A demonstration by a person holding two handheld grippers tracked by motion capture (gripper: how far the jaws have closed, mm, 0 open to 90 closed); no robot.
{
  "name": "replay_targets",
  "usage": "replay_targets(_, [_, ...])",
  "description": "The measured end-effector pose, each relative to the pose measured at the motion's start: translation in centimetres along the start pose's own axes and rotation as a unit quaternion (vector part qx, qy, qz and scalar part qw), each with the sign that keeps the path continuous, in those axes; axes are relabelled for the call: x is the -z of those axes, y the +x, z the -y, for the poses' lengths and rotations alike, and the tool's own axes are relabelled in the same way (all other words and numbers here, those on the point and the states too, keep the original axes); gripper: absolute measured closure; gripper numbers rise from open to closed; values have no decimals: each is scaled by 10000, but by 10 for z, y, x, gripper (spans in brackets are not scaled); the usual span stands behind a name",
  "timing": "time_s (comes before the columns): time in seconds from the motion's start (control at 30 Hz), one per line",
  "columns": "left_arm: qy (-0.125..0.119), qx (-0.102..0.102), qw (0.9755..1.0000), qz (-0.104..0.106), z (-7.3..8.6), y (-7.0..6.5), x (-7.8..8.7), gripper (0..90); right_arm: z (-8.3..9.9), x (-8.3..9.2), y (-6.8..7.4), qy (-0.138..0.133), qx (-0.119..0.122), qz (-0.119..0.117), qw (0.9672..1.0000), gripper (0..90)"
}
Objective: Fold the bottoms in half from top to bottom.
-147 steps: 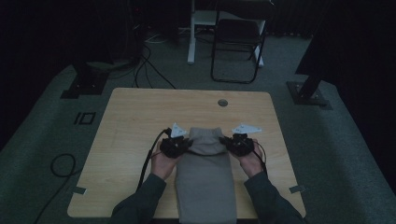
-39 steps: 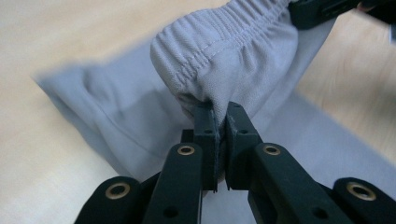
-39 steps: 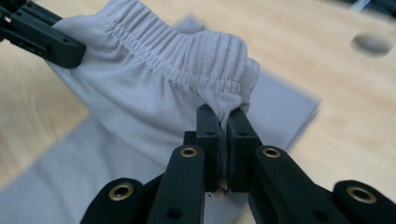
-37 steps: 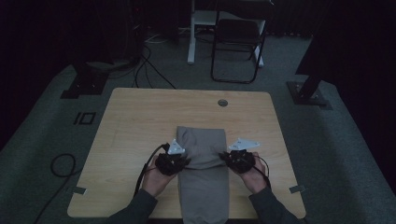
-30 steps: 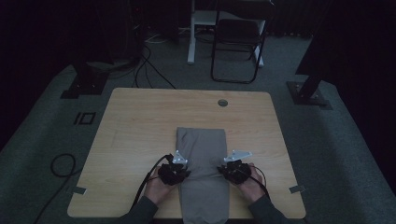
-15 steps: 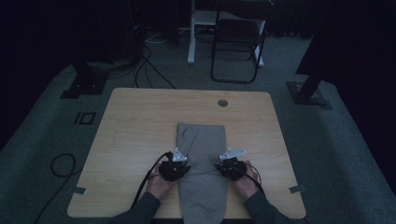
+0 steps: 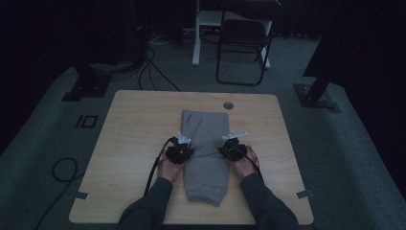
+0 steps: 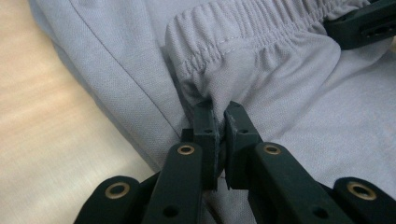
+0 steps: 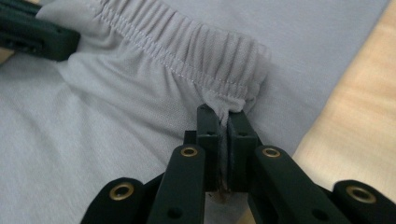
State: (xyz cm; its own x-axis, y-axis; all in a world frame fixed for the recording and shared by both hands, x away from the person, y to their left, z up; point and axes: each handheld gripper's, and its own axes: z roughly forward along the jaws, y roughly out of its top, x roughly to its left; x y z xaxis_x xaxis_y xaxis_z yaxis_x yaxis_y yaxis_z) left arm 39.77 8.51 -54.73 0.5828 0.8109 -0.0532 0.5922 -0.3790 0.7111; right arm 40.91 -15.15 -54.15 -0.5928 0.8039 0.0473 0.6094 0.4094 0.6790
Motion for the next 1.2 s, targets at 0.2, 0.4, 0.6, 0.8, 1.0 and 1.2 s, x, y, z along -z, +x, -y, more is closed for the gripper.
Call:
replay_targets(0.2, [-49,152,9994,-316,-18,13,-18,851,-20,-20,-13,-98,-119,135,9998,874])
replay_targets(0.4, [34,392,9973,-618,-36,20,-32,849,-39,-36,-22,-126,-292,358,9989,873])
replay_targets(0.6, [111,324,9965,-760,-43,20,-37,850,-47,-41,-24,-66,-274,544,9981,874])
replay_targets(0.8, [-158,404,9963,-741,-52,26,-24,850,-49,-32,-29,-238,-415,385,9981,877])
replay_targets(1.0, [-874,333,9940,-570,-89,26,19,853,-74,9,-33,-939,-375,373,9942,877])
replay_targets(1.2, [-1520,219,9877,-308,-115,16,67,853,-101,64,-32,-1679,-228,398,9847,878])
